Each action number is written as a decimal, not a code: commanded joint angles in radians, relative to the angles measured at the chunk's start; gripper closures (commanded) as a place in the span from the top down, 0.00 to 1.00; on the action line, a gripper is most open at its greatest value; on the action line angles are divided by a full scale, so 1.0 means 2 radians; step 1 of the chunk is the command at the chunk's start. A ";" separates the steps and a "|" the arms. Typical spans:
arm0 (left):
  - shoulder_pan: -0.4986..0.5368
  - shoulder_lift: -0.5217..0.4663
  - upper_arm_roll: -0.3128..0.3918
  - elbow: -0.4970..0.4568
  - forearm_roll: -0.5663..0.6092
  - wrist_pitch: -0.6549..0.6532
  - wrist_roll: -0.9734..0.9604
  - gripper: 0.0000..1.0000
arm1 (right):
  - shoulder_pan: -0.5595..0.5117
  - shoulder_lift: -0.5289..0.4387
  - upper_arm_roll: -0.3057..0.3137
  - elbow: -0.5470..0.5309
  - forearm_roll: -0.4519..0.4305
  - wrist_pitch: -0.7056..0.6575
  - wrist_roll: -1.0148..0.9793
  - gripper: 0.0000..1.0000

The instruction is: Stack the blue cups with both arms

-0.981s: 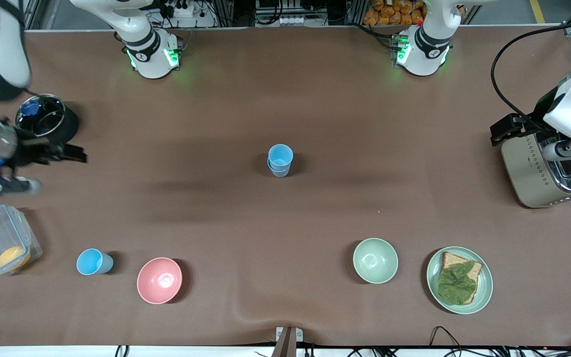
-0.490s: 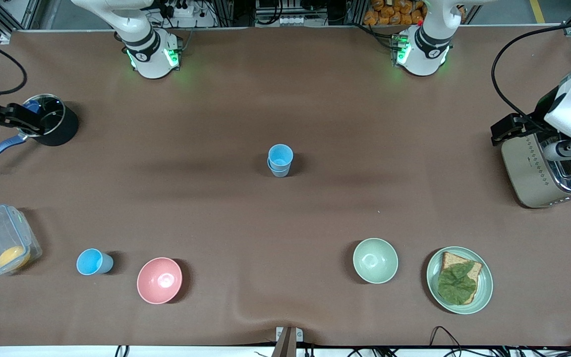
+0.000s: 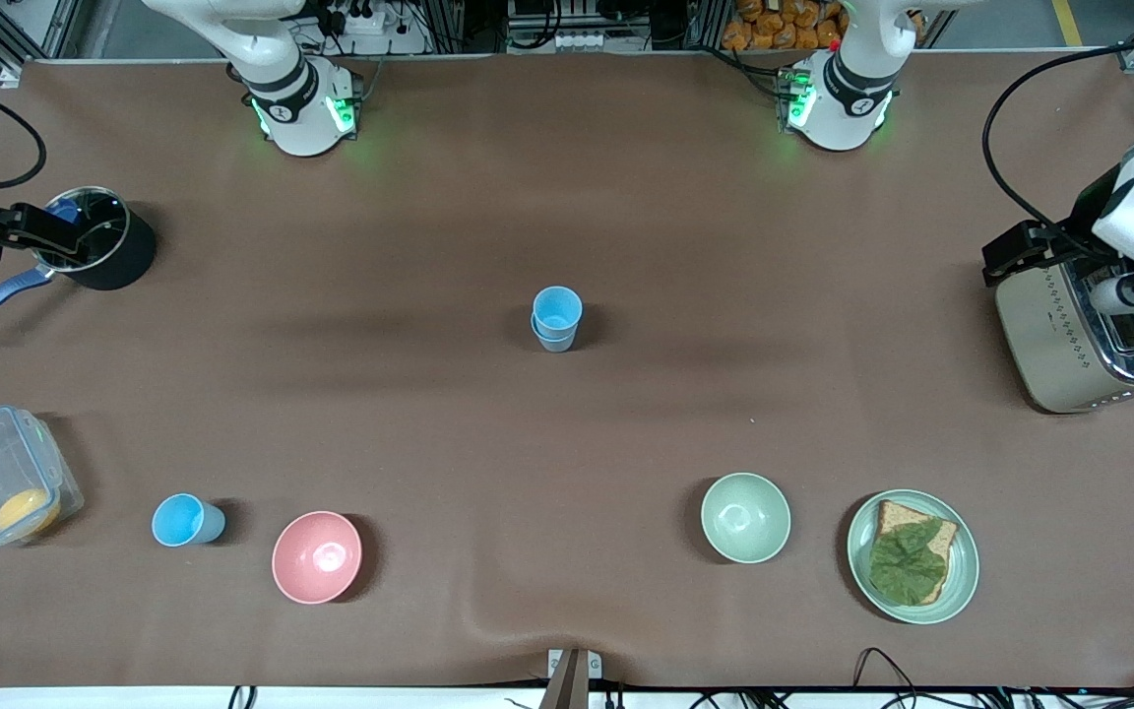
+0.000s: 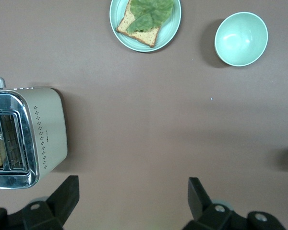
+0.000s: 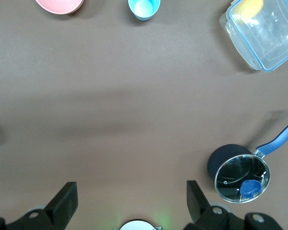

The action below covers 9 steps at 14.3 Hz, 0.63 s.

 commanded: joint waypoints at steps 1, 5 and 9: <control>0.004 -0.010 0.000 0.000 -0.009 -0.008 0.010 1.00 | -0.012 -0.014 0.010 -0.003 0.008 0.000 0.005 1.00; 0.005 -0.010 0.001 0.001 -0.009 -0.008 0.010 1.00 | -0.014 -0.011 0.009 -0.003 0.003 0.007 -0.002 1.00; 0.015 -0.010 0.000 0.000 -0.021 -0.008 0.010 1.00 | -0.014 -0.011 0.001 -0.003 0.002 0.007 -0.013 1.00</control>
